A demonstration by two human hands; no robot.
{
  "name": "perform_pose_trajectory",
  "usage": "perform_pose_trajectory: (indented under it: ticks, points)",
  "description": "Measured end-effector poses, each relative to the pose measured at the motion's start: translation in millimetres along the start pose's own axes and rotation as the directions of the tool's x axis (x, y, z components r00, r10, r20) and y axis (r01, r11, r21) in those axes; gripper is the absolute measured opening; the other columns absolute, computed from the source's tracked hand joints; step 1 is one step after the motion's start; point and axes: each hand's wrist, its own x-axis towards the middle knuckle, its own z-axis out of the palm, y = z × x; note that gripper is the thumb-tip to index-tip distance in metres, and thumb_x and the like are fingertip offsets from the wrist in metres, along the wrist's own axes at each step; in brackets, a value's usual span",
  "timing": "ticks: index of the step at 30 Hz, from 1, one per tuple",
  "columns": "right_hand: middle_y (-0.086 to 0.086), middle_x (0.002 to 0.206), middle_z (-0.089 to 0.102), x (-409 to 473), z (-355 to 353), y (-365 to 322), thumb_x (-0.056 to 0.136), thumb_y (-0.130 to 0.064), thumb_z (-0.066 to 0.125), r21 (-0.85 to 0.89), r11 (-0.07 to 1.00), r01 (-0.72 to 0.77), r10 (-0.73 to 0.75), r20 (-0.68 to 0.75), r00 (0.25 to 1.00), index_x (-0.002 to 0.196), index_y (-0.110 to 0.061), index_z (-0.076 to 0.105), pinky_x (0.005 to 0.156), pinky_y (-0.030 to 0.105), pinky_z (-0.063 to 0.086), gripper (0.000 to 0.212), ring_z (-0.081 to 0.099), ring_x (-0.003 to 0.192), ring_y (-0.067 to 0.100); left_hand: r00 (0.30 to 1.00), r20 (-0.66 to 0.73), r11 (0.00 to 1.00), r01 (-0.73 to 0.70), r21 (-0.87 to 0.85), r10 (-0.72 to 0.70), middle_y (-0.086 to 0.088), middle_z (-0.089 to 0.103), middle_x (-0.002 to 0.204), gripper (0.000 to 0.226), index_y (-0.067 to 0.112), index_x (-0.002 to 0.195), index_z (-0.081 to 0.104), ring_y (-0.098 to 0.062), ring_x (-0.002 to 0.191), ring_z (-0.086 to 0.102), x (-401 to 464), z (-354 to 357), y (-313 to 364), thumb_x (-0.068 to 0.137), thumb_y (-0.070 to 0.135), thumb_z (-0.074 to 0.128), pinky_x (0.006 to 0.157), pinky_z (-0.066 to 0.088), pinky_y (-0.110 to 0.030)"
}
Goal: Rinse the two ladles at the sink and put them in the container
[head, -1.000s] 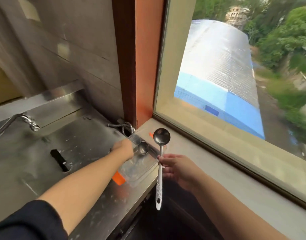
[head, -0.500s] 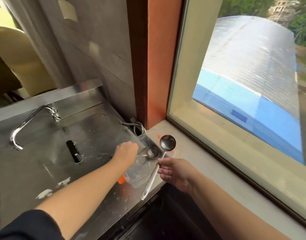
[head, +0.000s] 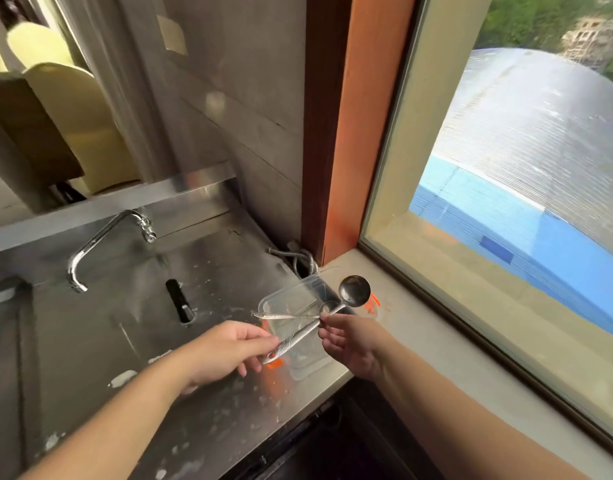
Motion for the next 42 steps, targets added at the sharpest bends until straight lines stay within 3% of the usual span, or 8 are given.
perform_pose_trajectory:
  ticks: [4, 7, 9, 12, 15, 18, 30, 42]
  points:
    - [0.007, 0.072, 0.063, 5.4, 8.8, 6.0, 0.095, -0.005, 0.063, -0.013, 1.0, 0.009, -0.01, -0.026, 1.0, 0.091, -0.005, 0.068, 0.042, 0.019, 0.052, 0.006, 0.063, 0.046, 0.009, 0.999, 0.032, 0.986, -0.03, -0.164, 0.036, 0.0, 0.073, 0.08, 0.02, 0.012, 0.114, 0.073, -0.008, 0.067, 0.062, -3.4, -0.3, -13.5, 0.097, 0.01, 0.064, 0.059, 0.046, -0.023]
    - [0.005, 0.072, 0.061, 4.8, 14.0, 10.1, 0.093, -0.018, 0.07, -0.264, 0.959, 0.106, -0.129, -0.074, 0.989, 0.09, -0.01, 0.061, 0.042, 0.019, 0.039, 0.012, 0.054, 0.047, 0.01, 0.999, 0.048, 0.964, -0.002, -0.265, 0.015, -0.004, 0.07, 0.08, 0.02, 0.006, 0.114, 0.072, -0.009, 0.067, 0.06, -0.9, -0.7, -20.7, 0.095, 0.005, 0.065, 0.059, 0.045, -0.022]
    - [0.003, 0.068, 0.059, 6.7, 12.3, 12.6, 0.089, -0.032, 0.075, -0.588, 0.788, 0.184, -0.315, -0.128, 0.94, 0.083, -0.013, 0.056, 0.045, 0.023, 0.038, 0.027, 0.051, 0.049, 0.012, 0.999, 0.051, 0.968, 0.005, -0.249, 0.007, -0.004, 0.069, 0.077, 0.02, 0.004, 0.113, 0.072, -0.008, 0.065, 0.06, 4.6, -3.1, -23.1, 0.094, 0.005, 0.065, 0.058, 0.046, -0.021]
    - [-0.002, 0.075, 0.062, 13.2, 9.8, 20.1, 0.084, -0.047, 0.074, -0.902, 0.358, 0.241, -0.621, -0.037, 0.783, 0.08, -0.02, 0.054, 0.057, 0.028, 0.04, 0.033, 0.055, 0.067, 0.015, 0.999, 0.041, 0.963, 0.02, -0.27, -0.009, -0.005, 0.067, 0.072, 0.019, 0.0, 0.11, 0.072, -0.008, 0.06, 0.058, 16.3, -8.0, -23.4, 0.095, 0.001, 0.062, 0.054, 0.045, -0.018]
    - [-0.003, 0.111, 0.069, 19.7, 9.9, 33.3, 0.09, -0.058, 0.057, -0.976, 0.033, 0.214, -0.643, 0.144, 0.753, 0.107, -0.027, 0.067, 0.087, 0.037, 0.044, 0.036, 0.051, 0.11, 0.022, 0.998, 0.06, 0.958, 0.049, -0.281, -0.033, -0.006, 0.065, 0.069, 0.019, -0.003, 0.108, 0.071, -0.009, 0.058, 0.057, 29.2, -9.5, -24.8, 0.094, -0.001, 0.059, 0.051, 0.043, -0.018]
    - [-0.005, 0.123, 0.068, 21.0, 12.8, 41.5, 0.096, -0.063, 0.036, -0.984, -0.145, 0.106, -0.589, 0.171, 0.79, 0.117, -0.034, 0.069, 0.098, 0.046, 0.032, 0.048, 0.047, 0.124, 0.025, 0.995, 0.087, 0.955, 0.08, -0.287, -0.058, -0.004, 0.064, 0.067, 0.018, -0.003, 0.107, 0.071, -0.009, 0.058, 0.056, 40.4, -7.4, -29.0, 0.095, -0.001, 0.058, 0.051, 0.042, -0.017]
    - [0.002, 0.117, 0.073, 32.2, 21.6, 42.2, 0.096, -0.067, 0.015, -0.959, -0.284, -0.025, -0.454, 0.111, 0.884, 0.123, -0.025, 0.066, 0.113, 0.065, -0.018, 0.071, 0.054, 0.131, 0.026, 0.99, 0.114, 0.984, 0.104, -0.142, -0.088, -0.002, 0.062, 0.073, 0.023, 0.0, 0.108, 0.073, -0.006, 0.063, 0.054, 67.6, -2.9, -39.6, 0.1, 0.017, 0.06, 0.055, 0.046, -0.016]
    - [0.0, 0.125, 0.07, 36.8, 31.7, 31.0, 0.093, -0.067, 0.014, -0.931, -0.361, -0.044, -0.317, 0.079, 0.945, 0.119, -0.023, 0.07, 0.109, 0.071, -0.011, 0.076, 0.056, 0.128, 0.024, 0.995, -0.038, 0.98, 0.086, -0.178, -0.094, -0.004, 0.067, 0.07, 0.021, 0.002, 0.095, 0.078, -0.004, 0.05, 0.053, 63.3, 2.0, -48.0, 0.093, 0.023, 0.071, 0.051, 0.046, -0.015]
